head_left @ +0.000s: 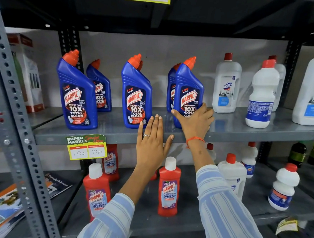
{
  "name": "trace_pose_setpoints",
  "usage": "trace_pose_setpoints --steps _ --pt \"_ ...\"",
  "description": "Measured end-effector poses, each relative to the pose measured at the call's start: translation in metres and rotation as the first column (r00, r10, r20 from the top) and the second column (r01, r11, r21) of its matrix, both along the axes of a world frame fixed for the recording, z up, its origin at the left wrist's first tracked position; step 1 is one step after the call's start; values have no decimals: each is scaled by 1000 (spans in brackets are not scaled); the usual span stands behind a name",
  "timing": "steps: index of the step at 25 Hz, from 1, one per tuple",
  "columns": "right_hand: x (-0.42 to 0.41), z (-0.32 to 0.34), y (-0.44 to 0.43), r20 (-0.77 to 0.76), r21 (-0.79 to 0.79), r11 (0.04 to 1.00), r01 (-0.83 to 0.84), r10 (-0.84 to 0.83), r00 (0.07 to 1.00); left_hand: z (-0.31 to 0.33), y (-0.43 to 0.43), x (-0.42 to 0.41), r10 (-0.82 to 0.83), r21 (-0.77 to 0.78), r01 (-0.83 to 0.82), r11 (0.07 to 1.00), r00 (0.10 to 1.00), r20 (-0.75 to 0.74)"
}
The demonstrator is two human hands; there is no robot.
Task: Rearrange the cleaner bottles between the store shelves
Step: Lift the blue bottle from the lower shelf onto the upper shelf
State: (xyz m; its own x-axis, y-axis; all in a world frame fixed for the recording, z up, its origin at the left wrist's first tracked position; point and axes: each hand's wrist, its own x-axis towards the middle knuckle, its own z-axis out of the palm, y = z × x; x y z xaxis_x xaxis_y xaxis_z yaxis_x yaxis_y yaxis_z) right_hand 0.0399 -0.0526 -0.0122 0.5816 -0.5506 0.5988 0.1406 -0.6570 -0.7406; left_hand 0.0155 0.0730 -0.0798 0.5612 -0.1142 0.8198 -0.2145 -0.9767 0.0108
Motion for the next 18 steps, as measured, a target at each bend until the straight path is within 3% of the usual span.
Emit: trace_pose_setpoints --steps 8,11,18 --pt "-8 1 0 1 20 999 -39 39 999 3 -8 -1 4 -38 -4 999 1000 15" --pt "-13 -1 -18 86 82 990 -114 107 991 10 -26 -2 -7 -60 8 998 1000 18" --pt "-27 -9 -104 217 -105 989 -100 121 969 21 -104 -4 59 -155 -42 987 993 107"
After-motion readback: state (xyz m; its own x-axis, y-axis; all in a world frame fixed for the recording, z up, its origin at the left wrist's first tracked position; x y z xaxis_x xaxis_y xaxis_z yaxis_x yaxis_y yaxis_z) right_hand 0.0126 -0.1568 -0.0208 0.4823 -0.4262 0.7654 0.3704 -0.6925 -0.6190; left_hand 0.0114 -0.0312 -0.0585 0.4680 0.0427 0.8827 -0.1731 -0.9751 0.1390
